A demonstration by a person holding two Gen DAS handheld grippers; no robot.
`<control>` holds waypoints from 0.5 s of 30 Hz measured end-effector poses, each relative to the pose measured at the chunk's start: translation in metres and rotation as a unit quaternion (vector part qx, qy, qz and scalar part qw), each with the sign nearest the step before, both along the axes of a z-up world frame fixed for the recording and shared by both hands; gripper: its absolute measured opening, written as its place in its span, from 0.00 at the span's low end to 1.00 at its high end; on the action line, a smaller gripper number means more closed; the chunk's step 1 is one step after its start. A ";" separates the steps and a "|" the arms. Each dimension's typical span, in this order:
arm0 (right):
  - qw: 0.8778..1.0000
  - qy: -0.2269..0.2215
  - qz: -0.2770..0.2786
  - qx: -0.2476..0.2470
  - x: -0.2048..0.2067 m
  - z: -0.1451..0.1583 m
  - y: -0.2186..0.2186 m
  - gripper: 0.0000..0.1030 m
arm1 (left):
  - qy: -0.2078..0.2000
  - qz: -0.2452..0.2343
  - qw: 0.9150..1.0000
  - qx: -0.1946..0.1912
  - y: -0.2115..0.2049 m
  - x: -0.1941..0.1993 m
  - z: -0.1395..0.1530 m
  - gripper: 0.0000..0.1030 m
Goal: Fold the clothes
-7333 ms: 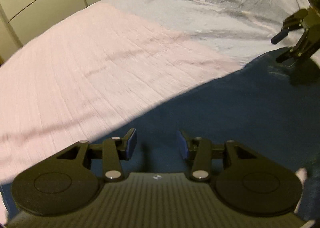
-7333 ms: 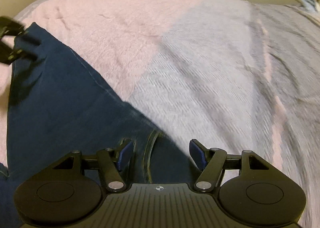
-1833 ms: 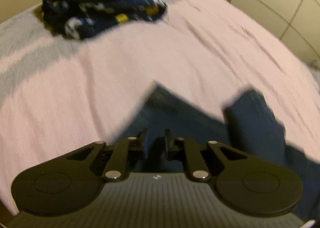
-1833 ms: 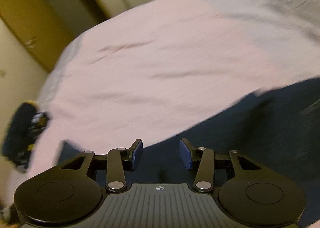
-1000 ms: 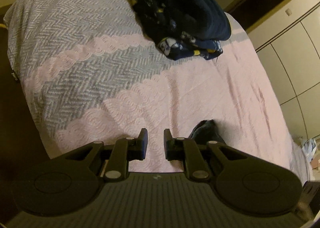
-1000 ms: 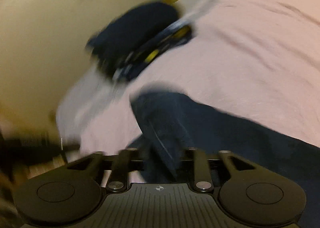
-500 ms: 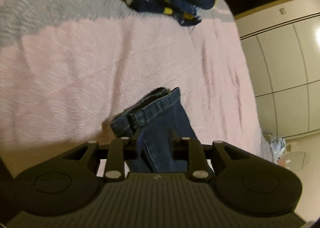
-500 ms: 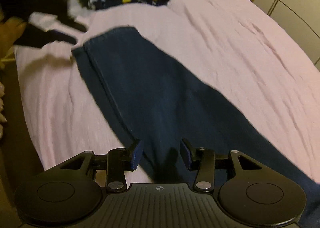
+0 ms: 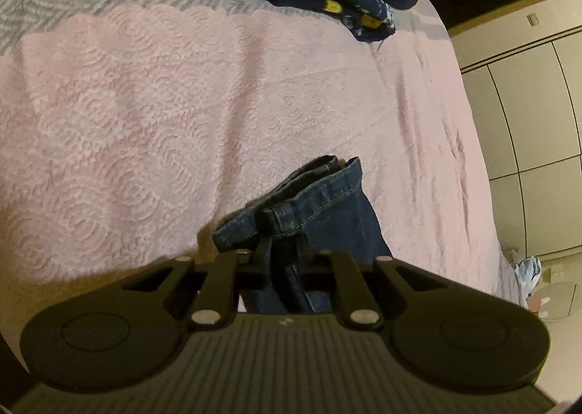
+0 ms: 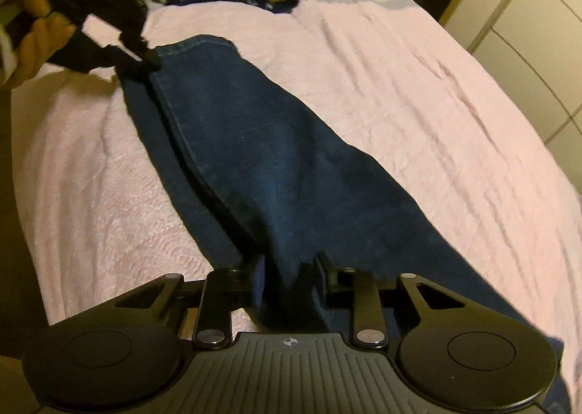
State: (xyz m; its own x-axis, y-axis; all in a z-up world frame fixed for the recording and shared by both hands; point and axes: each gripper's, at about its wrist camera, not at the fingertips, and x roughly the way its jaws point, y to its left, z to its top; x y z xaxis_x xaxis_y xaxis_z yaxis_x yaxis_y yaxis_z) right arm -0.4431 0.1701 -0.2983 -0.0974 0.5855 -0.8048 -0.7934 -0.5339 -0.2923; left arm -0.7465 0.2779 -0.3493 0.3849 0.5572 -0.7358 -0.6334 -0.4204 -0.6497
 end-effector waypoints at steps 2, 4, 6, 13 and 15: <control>1.000 -0.005 0.013 0.001 -0.002 -0.002 -0.004 0.21 | -0.007 0.005 1.000 0.001 0.000 -0.001 0.000 0.09; 1.000 -0.006 0.025 0.004 -0.004 -0.001 -0.006 0.10 | -0.008 0.002 1.000 0.028 -0.004 -0.001 0.008 0.04; 1.000 -0.001 0.025 0.007 -0.003 0.003 -0.008 0.06 | 0.003 -0.018 0.997 0.073 -0.013 -0.001 0.024 0.03; 0.999 0.027 0.035 -0.024 0.001 0.005 -0.014 0.04 | 0.079 -0.082 0.990 0.087 -0.033 -0.003 0.024 0.03; 0.998 0.016 0.042 -0.036 -0.004 -0.007 -0.012 0.09 | 0.084 -0.081 0.991 0.061 -0.030 -0.002 0.002 0.06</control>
State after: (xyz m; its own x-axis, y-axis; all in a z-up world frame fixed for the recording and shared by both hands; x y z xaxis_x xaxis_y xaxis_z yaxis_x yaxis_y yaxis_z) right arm -0.4473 0.1577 -0.3055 -0.1705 0.5156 -0.8397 -0.7529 -0.6179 -0.2265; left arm -0.7486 0.2475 -0.3473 0.3544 0.5873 -0.7277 -0.7901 -0.2282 -0.5689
